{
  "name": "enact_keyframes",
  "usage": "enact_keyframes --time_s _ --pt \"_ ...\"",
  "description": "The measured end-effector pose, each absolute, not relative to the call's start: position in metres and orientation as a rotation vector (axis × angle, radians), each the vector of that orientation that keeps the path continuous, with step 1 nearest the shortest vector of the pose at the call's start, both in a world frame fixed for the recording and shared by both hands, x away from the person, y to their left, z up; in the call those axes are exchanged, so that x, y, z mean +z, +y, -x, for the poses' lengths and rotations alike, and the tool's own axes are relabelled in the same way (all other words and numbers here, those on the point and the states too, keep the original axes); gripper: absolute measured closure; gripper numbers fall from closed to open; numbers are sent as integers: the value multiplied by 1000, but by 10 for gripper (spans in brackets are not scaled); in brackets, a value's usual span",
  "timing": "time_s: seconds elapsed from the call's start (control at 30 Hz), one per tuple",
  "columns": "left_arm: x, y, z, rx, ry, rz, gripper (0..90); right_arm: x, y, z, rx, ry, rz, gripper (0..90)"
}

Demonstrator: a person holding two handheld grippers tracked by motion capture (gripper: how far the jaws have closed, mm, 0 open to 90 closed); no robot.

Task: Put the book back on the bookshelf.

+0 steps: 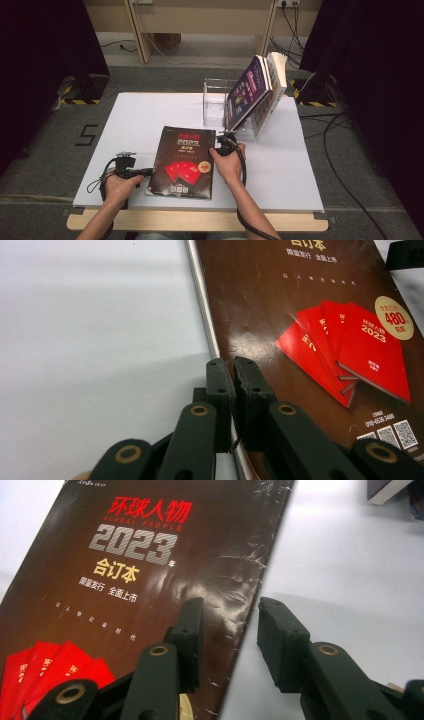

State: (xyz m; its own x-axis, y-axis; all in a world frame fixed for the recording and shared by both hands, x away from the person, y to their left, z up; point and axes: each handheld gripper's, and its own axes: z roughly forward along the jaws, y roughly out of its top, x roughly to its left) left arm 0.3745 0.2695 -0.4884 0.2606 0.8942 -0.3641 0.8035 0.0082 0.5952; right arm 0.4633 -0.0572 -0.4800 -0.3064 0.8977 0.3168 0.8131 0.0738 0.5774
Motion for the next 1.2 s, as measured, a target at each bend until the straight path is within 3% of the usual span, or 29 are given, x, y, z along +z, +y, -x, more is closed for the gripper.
enact_keyframes --time_s 0.3,0.47,0.7,1.2 --pt "-487 267 -375 184 1535 -1840 854 -480 -54 -465 1051 2203 -1798 652" --pt "-486 266 -375 182 1523 -1858 865 -481 -57 -466 1025 2180 -1835 791" --pt "-485 265 -374 181 1507 -1877 883 -478 -60 -467 1006 2203 -1825 900" --pt "-485 265 -370 168 1483 -1887 891 -478 -61 -464 996 2229 -1786 900"
